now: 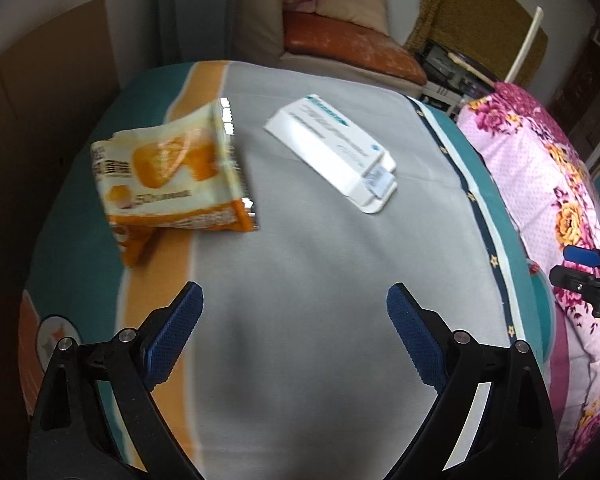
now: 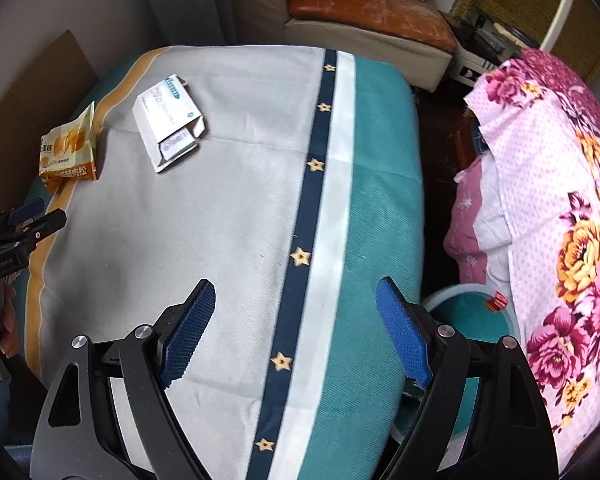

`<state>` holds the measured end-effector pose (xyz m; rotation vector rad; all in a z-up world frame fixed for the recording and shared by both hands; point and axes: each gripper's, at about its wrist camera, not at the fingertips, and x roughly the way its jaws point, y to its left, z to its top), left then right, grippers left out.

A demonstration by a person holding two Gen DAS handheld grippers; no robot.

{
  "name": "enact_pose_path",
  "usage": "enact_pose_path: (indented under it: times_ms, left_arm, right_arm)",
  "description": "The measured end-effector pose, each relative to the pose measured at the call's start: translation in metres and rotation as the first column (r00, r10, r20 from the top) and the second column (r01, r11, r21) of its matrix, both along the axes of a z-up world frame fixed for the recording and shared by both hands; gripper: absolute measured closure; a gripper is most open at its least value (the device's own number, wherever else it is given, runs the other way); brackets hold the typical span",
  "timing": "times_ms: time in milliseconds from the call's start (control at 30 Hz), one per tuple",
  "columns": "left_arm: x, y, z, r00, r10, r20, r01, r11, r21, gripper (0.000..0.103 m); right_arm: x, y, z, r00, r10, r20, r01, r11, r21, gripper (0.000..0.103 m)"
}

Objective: Collect trash
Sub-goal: 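Move both tools back to the orange cake wrapper and white medicine box, then grasp the white medicine box with the right tool while the left grasps the orange cake wrapper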

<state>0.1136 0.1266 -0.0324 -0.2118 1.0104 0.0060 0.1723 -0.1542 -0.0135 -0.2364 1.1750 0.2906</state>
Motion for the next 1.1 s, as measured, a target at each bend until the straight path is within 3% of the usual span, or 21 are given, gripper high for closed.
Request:
enact_pose_path:
  times_ms: [233, 367, 767, 967, 1100]
  left_arm:
    - [-0.004, 0.08, 0.001, 0.992, 0.125, 0.019, -0.125, 0.992, -0.002, 0.009]
    - [0.005, 0.103, 0.001, 0.986, 0.165, 0.027, -0.165, 0.986, -0.011, 0.009]
    - [0.049, 0.108, -0.02, 0.988, 0.154, 0.003, -0.154, 0.988, 0.022, 0.009]
    - [0.06, 0.115, -0.029, 0.985, 0.17, 0.021, -0.171, 0.985, 0.006, 0.004]
    - [0.055, 0.118, -0.033, 0.985, 0.171, 0.026, -0.17, 0.985, -0.042, 0.004]
  right_arm:
    - [0.023, 0.081, -0.011, 0.989, 0.146, -0.027, -0.147, 0.988, -0.036, 0.024]
    - [0.04, 0.118, -0.017, 0.975, 0.216, -0.042, -0.218, 0.975, -0.044, 0.024]
    - [0.115, 0.159, -0.044, 0.952, 0.297, -0.077, -0.3, 0.954, -0.027, 0.024]
    - [0.145, 0.18, -0.06, 0.93, 0.354, -0.104, -0.357, 0.934, -0.02, 0.024]
    - [0.156, 0.191, -0.073, 0.915, 0.385, -0.123, -0.389, 0.921, -0.006, 0.023]
